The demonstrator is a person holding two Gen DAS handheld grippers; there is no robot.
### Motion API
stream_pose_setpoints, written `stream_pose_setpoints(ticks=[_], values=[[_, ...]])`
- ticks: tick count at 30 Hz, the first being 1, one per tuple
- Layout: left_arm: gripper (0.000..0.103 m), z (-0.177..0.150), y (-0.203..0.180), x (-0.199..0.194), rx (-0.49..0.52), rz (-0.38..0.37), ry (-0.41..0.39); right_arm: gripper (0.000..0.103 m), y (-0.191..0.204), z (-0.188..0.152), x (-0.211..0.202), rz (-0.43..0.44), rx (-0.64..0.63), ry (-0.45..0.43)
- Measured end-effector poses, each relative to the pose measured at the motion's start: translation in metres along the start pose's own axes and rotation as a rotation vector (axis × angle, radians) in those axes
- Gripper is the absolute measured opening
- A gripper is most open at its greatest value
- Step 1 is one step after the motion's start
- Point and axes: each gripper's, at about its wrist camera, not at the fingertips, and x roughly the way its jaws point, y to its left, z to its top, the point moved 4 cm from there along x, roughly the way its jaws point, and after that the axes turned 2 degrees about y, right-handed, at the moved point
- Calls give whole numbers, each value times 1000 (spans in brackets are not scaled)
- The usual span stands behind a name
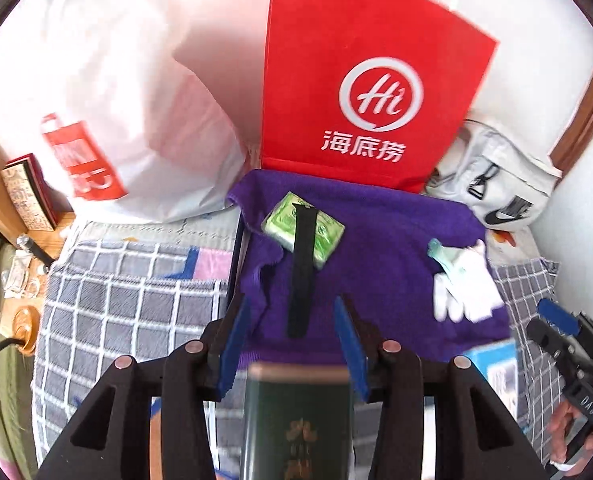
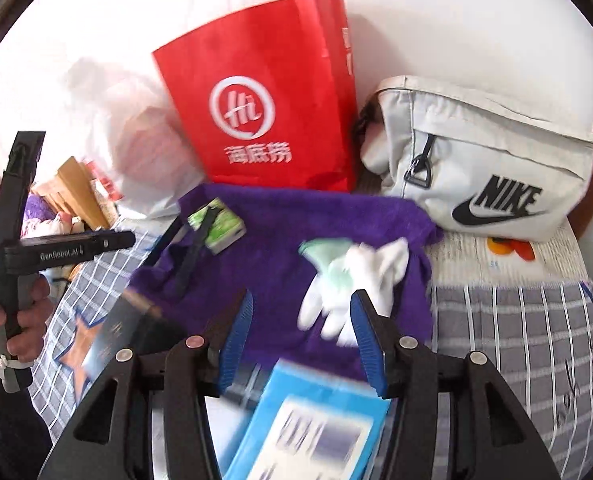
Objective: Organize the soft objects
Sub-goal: 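Grasp the green snack packet with the left gripper while the right grasps the yellow Adidas pouch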
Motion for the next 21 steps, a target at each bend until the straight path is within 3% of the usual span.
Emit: stream_pose_setpoints(ticks=[6,11,21], values=[[46,-41,6,-46,12,26,-49,51,25,-43,-41,-4,-4,13],[48,-80,7,-67,10,6,-42,52,37,-80,-66,-3,13,17],[49,-159,21,-83,-6,28,-1,68,61,-150,-96,21,12,13]])
